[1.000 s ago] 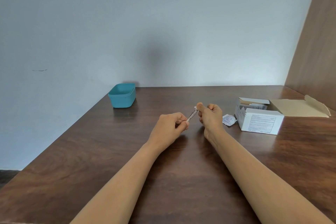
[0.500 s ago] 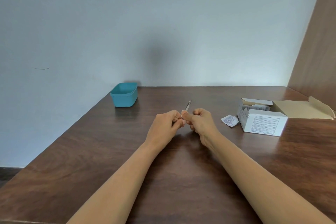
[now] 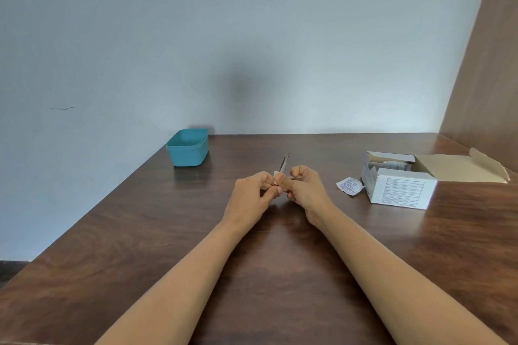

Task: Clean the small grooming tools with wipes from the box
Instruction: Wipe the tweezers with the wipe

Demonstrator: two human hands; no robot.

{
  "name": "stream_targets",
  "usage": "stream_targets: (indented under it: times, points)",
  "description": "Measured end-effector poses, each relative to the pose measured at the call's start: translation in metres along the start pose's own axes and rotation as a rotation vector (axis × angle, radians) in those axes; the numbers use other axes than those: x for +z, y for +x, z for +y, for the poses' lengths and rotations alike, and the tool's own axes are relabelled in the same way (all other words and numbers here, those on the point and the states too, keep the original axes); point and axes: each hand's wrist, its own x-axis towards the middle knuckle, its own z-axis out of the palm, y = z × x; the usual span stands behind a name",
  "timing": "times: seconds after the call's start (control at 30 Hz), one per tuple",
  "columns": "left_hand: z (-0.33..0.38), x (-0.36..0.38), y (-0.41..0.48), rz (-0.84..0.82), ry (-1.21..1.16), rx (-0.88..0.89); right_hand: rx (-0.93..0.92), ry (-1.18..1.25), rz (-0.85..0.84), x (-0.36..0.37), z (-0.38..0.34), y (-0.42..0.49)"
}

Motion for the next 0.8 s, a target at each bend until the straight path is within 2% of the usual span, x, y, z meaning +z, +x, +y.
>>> stream_targets:
  times: [0.17,0.47,0.63,0.8]
  points:
    - [0.001,0.002,0.000,-0.056,0.062,0.011,-0.102,-0.112,0.150,0.005,0.008,0.003]
    - [0.002,0.005,0.000,-0.109,0.091,0.054,-0.118,0.000,0.395,-0.007,0.002,0.016]
    - [0.002,0.004,0.001,-0.116,0.074,0.056,-0.078,0.073,0.402,-0.008,0.007,0.021]
    - [0.000,0.005,0.001,-0.096,0.112,0.049,-0.061,-0.034,0.314,-0.006,0.009,0.021]
